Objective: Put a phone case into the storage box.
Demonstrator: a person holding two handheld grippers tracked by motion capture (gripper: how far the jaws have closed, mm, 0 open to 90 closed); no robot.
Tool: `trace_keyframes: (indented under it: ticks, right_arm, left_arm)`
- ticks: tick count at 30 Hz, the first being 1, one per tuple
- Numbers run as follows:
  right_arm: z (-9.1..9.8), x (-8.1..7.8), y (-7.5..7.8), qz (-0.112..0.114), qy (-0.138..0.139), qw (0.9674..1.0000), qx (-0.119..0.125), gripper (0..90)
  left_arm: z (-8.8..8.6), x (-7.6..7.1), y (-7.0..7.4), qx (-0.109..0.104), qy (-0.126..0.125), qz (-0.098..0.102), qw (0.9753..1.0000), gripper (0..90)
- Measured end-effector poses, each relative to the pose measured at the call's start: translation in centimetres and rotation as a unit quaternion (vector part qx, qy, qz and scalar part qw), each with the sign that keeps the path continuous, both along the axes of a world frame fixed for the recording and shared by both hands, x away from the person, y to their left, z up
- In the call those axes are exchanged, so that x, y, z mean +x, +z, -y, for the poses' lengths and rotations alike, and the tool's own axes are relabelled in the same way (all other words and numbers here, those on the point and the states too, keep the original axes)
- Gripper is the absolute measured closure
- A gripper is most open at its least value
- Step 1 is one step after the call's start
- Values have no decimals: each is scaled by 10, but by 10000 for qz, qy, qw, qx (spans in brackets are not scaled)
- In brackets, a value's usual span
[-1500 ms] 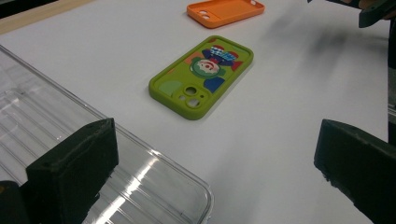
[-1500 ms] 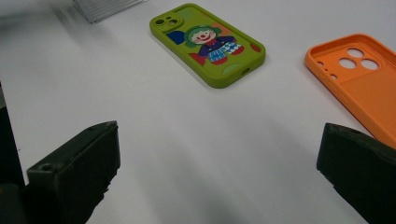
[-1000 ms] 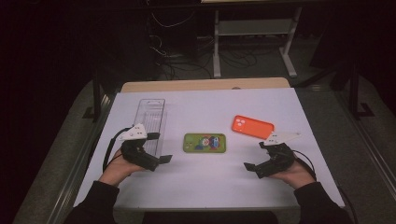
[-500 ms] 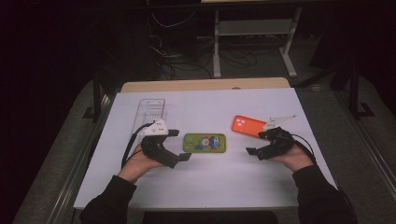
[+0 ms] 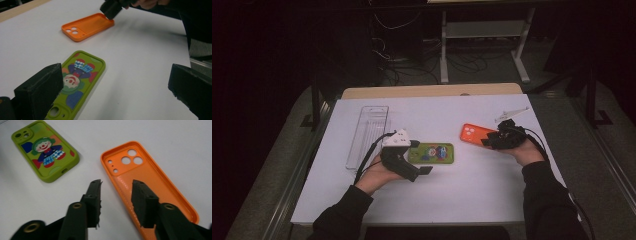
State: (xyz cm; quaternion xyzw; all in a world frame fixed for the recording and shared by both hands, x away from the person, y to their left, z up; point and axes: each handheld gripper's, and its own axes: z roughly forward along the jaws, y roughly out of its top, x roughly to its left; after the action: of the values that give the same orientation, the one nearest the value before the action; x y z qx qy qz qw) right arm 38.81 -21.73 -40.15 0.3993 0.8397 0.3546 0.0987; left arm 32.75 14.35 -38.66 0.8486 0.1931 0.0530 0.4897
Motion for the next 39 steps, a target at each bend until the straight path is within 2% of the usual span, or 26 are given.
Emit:
trace_keyframes:
  ticks: [4,7,9,13,22,33,39]
  right_arm:
    - [2,8,-4,-58,-66,10000,24,687]
    - [4,14,-9,-111,-92,9998,-100,760]
    - [5,16,-13,-187,-96,9996,-162,806]
    - [8,21,-19,-178,-169,9992,-308,874]
    - [8,27,-32,-261,-122,9977,-607,882]
    - [9,24,-33,-313,85,9973,-657,882]
    - [9,19,-32,-425,267,9967,-632,883]
  left_arm:
    - [7,-4,-7,60,-116,-17,9999,0]
    - [9,-8,-10,18,-168,-36,9999,0]
    - [10,-9,-11,68,-231,-13,9997,0]
    - [13,-10,-16,80,-277,-47,9996,0]
    - [14,-9,-20,131,-287,-90,9995,0]
    - [14,-10,-21,119,-302,-141,9994,0]
    - [13,-9,-21,140,-325,-137,9993,0]
